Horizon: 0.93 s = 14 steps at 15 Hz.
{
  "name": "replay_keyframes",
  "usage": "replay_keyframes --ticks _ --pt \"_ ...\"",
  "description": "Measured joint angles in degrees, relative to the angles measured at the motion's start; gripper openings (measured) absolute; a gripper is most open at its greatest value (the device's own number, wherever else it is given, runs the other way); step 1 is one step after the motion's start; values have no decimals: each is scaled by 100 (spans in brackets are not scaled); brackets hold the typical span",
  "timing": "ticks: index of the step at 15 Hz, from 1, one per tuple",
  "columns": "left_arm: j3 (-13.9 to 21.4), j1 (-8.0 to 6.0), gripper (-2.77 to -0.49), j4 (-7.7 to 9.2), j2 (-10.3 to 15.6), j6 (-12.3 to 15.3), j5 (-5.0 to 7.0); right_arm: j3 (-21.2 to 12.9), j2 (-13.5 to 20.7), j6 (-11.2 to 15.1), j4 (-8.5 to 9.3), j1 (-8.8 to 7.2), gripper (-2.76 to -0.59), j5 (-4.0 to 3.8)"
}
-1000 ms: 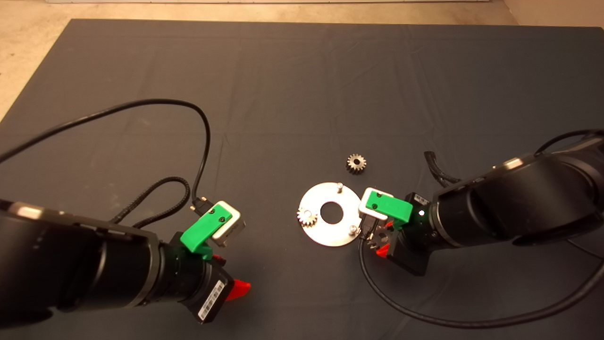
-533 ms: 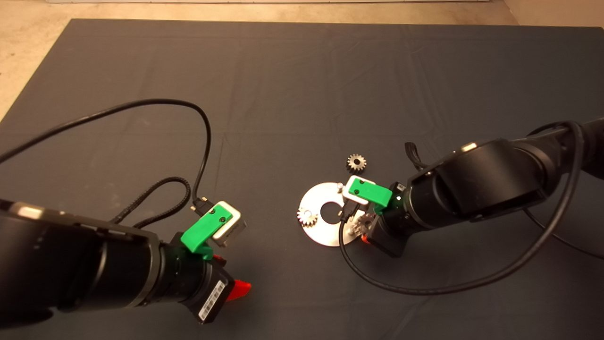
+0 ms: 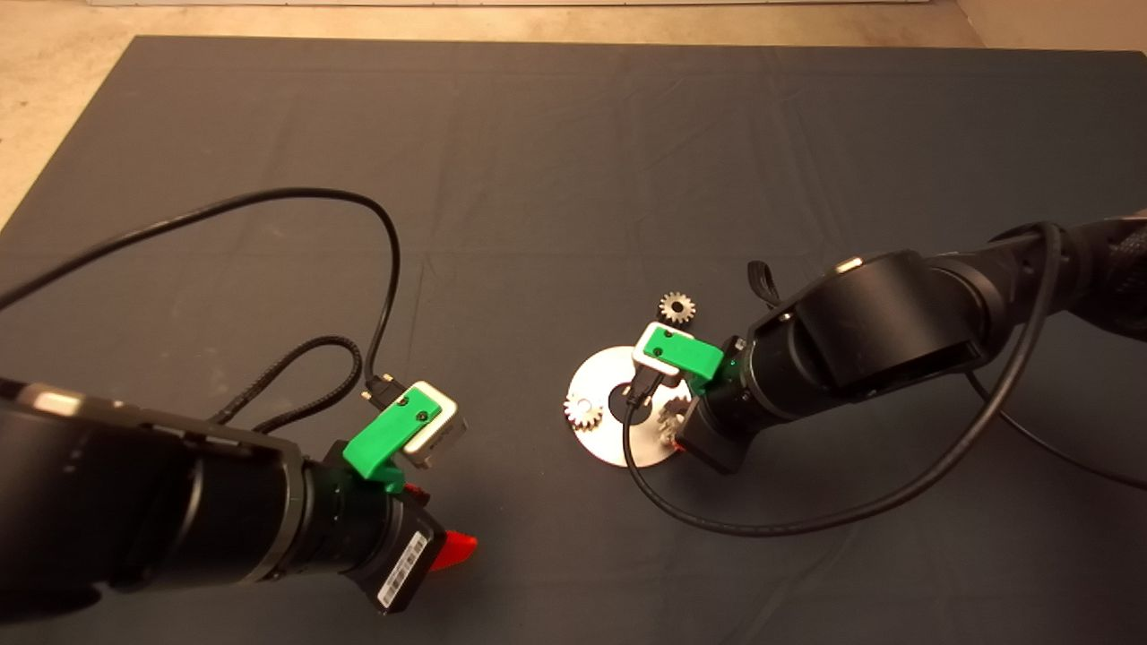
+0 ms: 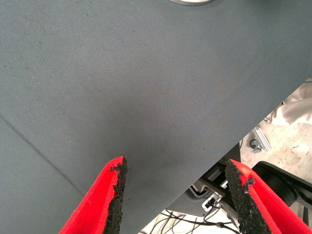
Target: Install three planetary gears onto the carrier pins
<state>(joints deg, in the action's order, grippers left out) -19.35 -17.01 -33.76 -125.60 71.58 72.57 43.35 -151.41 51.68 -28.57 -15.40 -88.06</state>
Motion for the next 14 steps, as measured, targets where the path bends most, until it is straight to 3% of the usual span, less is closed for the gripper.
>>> replay_keyframes --ticks 4,14 --pt "0 0 -192 0 2 0 0 144 -100 -17 20 18 -247 -7" --pt "0 0 -192 0 2 0 0 207 -164 -195 435 18 -247 -4"
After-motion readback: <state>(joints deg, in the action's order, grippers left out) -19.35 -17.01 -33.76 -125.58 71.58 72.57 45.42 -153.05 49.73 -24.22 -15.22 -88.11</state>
